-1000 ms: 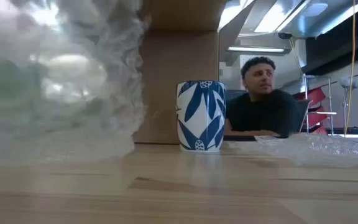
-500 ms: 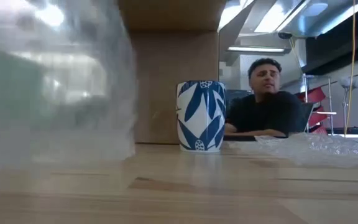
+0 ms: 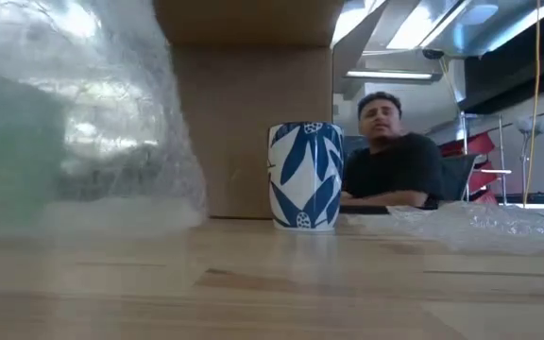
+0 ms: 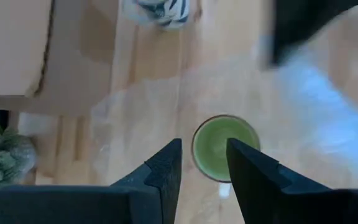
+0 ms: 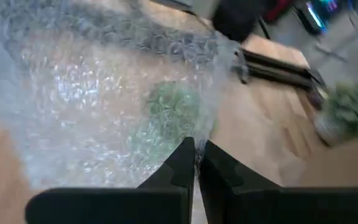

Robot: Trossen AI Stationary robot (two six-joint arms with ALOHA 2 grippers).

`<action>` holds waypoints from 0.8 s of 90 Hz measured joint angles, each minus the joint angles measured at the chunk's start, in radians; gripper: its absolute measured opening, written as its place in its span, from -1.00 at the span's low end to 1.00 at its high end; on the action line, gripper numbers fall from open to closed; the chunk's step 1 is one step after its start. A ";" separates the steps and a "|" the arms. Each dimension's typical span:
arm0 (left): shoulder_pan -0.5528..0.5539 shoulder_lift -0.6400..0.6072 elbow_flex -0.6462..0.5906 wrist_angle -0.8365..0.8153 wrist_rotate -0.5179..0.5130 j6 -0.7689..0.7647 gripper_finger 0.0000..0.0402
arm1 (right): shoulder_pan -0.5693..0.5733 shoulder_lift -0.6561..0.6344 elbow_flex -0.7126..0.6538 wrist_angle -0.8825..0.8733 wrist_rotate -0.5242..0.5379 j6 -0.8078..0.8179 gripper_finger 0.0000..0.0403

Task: Wrap mug
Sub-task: Wrap the green mug with the left side transparent bubble wrap

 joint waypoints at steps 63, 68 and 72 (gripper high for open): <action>0.000 -0.017 -0.312 0.161 -0.014 -0.199 -0.45 | -0.226 0.000 -0.001 -0.141 -0.101 0.214 -1.00; 0.001 -0.019 -0.384 0.219 -0.015 -0.220 -0.45 | -0.228 0.000 -0.002 -0.147 -0.112 0.197 -1.00; 0.001 -0.019 -0.440 0.268 -0.014 -0.229 -0.45 | -0.228 0.000 -0.003 -0.145 -0.123 0.194 -1.00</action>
